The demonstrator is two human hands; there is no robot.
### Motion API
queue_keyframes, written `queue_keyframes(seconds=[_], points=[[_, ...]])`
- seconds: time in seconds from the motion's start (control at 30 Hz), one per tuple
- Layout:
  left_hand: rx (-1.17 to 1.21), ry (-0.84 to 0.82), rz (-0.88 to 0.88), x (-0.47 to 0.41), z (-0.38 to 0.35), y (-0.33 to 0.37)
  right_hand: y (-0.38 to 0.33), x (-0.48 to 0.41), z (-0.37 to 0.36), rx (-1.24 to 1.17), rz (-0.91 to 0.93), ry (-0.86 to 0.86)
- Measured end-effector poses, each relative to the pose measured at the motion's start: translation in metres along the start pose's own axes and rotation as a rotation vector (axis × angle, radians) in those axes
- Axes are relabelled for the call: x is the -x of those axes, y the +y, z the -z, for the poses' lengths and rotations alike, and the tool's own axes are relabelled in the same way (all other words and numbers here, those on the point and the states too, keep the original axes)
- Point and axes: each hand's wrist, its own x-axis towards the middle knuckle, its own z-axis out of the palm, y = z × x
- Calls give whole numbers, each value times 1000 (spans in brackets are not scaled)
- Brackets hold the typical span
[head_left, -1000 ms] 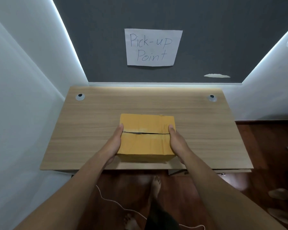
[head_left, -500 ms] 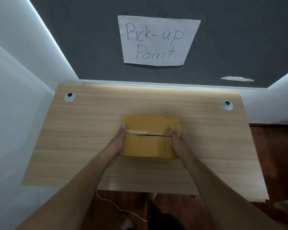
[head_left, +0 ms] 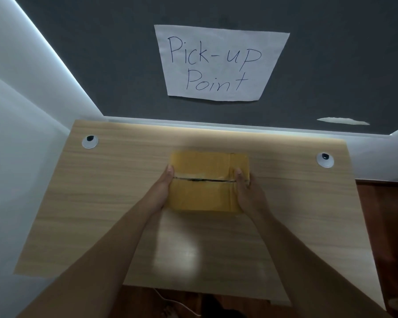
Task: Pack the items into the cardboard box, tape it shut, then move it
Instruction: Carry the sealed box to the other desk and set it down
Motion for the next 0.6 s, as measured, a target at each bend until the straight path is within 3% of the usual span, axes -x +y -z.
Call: queue_keyframes(seconds=[0.2, 0.6], points=[[-92, -5, -69, 3, -14, 50, -11, -36, 4, 50, 34, -6], [-343, 123, -219, -15, -29, 65, -13, -64, 3, -64, -11, 23]])
